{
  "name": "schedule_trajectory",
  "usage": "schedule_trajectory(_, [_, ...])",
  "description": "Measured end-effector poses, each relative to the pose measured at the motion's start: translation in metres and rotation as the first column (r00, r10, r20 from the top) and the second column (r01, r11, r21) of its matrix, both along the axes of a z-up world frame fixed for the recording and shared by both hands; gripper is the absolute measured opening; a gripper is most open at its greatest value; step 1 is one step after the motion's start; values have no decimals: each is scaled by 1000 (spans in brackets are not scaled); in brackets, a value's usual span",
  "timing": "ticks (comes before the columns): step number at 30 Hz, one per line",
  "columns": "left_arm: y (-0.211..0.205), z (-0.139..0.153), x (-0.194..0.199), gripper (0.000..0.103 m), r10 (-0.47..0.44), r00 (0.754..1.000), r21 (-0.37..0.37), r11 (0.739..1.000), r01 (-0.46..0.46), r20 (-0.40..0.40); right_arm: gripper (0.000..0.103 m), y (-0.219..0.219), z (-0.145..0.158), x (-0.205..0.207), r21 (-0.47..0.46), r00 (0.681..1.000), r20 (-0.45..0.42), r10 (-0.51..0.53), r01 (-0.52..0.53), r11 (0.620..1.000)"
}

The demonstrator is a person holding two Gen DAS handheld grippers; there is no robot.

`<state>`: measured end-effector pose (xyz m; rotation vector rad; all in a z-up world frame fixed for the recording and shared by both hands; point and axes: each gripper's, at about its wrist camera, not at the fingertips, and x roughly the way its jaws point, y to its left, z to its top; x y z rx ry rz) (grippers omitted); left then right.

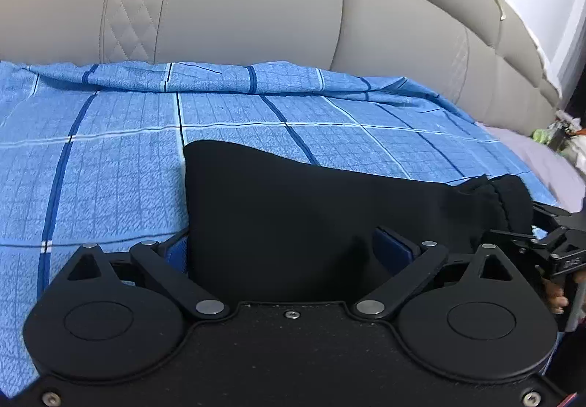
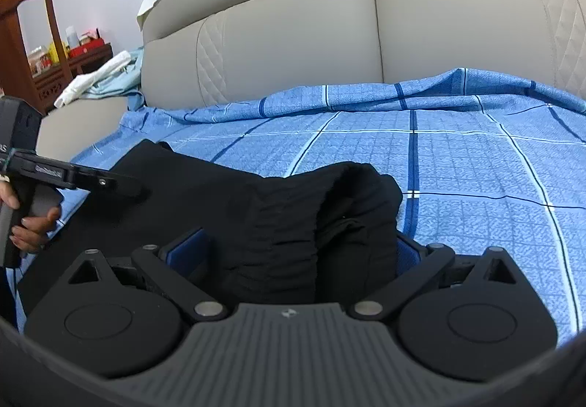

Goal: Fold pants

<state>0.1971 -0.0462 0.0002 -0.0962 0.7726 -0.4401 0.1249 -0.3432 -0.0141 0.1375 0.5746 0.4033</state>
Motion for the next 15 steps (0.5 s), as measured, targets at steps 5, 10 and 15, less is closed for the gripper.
schedule_trajectory(5, [-21, -4, -6, 96, -16, 999, 138, 990, 9, 47, 99, 4, 1, -1, -11, 1000, 6, -16, 16, 1000])
schedule_trajectory(10, [-21, -3, -7, 94, 17, 999, 130, 991, -22, 45, 96, 0, 1, -1, 14, 1000, 2, -27, 26, 1000])
schedule_trajectory(15, [-18, -2, -8, 87, 37, 998, 127, 991, -44, 55, 96, 3, 2, -1, -8, 1000, 2, -26, 26, 1000])
